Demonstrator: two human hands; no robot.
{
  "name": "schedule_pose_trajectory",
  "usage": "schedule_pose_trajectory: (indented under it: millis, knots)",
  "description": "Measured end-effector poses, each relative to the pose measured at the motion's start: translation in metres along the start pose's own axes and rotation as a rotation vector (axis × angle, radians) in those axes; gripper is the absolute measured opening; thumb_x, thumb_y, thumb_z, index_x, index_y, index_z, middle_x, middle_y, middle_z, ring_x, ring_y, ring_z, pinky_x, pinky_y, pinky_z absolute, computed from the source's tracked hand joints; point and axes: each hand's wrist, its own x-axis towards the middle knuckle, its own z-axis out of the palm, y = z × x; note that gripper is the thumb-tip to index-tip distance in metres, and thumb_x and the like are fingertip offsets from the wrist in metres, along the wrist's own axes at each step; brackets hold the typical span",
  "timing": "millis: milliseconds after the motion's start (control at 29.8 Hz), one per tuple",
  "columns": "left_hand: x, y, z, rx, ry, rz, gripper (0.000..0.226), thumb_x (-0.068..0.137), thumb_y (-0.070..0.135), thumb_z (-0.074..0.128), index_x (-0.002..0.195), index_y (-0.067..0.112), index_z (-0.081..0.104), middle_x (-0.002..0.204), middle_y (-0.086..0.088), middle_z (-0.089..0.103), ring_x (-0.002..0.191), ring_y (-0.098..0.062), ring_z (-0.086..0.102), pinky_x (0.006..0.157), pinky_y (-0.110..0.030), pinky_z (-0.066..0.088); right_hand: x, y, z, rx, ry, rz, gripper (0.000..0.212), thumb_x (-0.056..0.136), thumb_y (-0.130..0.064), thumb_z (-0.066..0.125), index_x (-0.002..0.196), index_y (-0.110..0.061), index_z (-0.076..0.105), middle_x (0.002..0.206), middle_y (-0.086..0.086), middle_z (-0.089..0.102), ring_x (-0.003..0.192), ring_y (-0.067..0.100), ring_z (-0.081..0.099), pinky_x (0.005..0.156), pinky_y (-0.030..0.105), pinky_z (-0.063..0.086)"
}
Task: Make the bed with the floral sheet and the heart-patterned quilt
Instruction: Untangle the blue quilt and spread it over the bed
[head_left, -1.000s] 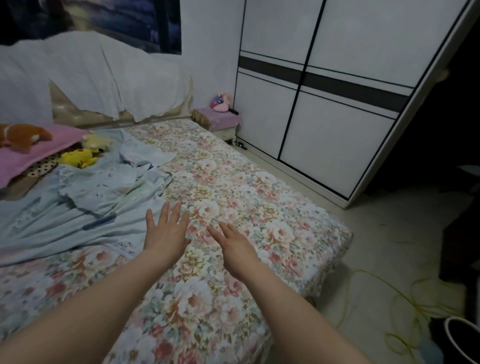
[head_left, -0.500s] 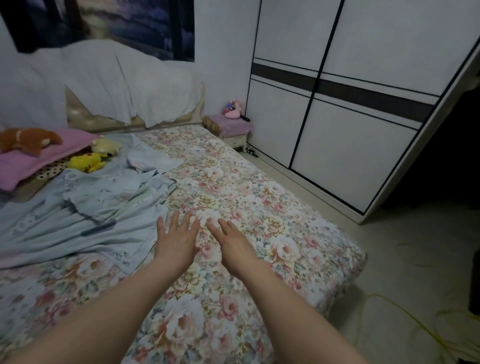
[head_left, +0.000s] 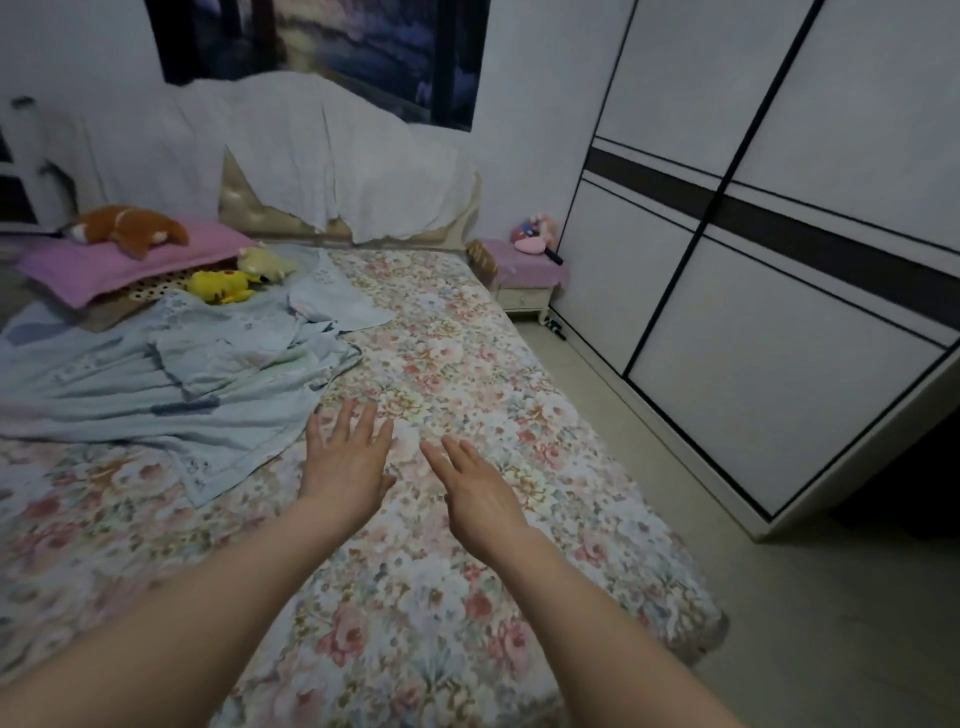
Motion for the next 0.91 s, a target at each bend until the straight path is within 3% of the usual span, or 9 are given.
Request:
schedule_pose_trajectory:
  millis: [436, 737, 905]
  knots:
    - [0.008, 0.068, -0.011, 0.020, 0.009, -0.047, 0.071, 0.102, 0.052, 0.033, 0.158, 0.023, -0.001, 0.165, -0.003, -0.011, 0.151, -0.029, -0.012, 0.117, -0.061, -0.001, -0.025, 0.079, -0.005, 0.010, 0.021, -0.045, 0.084, 0.095, 0.006, 0.044, 0.157, -0.032, 0.001, 0.165, 0.000, 0.000, 0.152, 0.023, -0.002, 0.122, 0.042, 0.017]
    - [0.005, 0.050, 0.007, 0.008, -0.044, -0.086, 0.072, 0.101, 0.051, 0.037, 0.158, 0.023, 0.002, 0.164, -0.003, -0.013, 0.151, -0.030, -0.013, 0.117, -0.062, -0.002, -0.008, 0.084, 0.011, 0.013, -0.022, -0.054, 0.088, 0.094, 0.009, 0.044, 0.157, -0.035, 0.000, 0.165, -0.002, -0.004, 0.152, 0.022, -0.002, 0.123, 0.043, 0.015]
    - [0.011, 0.018, 0.030, 0.007, -0.150, -0.180, 0.068, 0.102, 0.050, 0.035, 0.158, 0.023, 0.004, 0.165, -0.003, -0.008, 0.151, -0.029, -0.010, 0.118, -0.061, -0.002, 0.022, 0.081, 0.031, 0.016, -0.059, -0.096, 0.088, 0.095, 0.008, 0.045, 0.156, -0.036, -0.001, 0.165, -0.003, -0.004, 0.152, 0.022, -0.001, 0.123, 0.043, 0.014]
